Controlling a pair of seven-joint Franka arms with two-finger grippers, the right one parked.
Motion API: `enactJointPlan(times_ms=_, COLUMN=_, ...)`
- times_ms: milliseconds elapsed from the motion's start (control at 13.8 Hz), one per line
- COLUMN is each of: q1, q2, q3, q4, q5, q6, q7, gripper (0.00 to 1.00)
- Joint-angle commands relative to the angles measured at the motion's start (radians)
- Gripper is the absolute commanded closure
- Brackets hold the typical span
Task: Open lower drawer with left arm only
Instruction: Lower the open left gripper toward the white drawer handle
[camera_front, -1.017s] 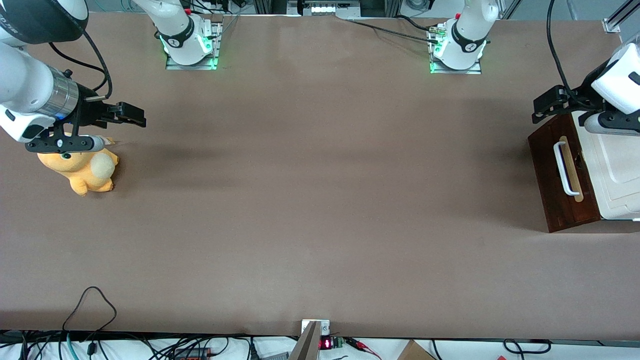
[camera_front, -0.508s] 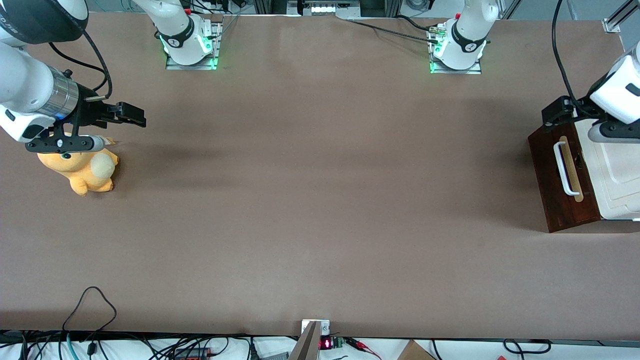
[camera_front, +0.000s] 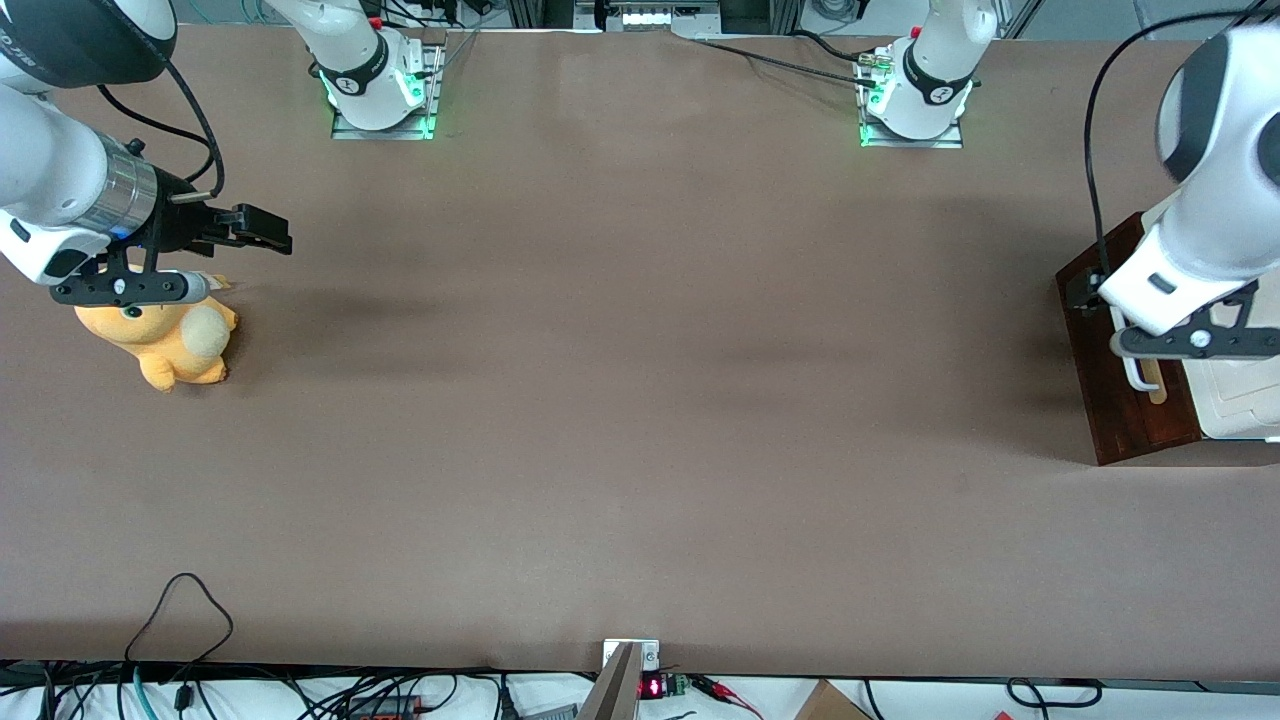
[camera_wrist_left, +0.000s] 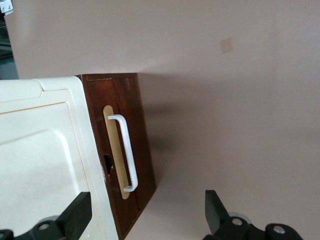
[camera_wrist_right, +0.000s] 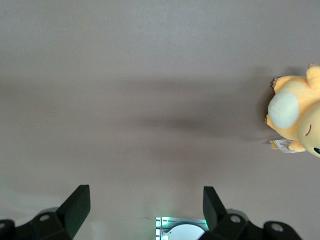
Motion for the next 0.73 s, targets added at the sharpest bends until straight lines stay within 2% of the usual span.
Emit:
enactJointPlan(times_ms=0, q1=-0.027, q2=0.033, q3=-0.004, q4=-0.038, q5=0.098, q6=0.01, q7=-0.073, gripper=0.0)
enactJointPlan(times_ms=363, q1=-0.046, q2=0.072, q3=-0.006, q4=-0.149, q5=0.21, q6=0.027, q7=-0.135, gripper=0.04)
enactJointPlan(times_ms=508, q1=-0.046, q2=0.082, q3=-0.006, q4=-0.21, q5=0.239, q6=0.097, q7=-0.167, gripper=0.04)
enactJointPlan(times_ms=654, q1=-0.046, q2=0.097, q3=-0.004, q4=-0.279, q5=0.302, q6=0.167, q7=-0.239, gripper=0.04)
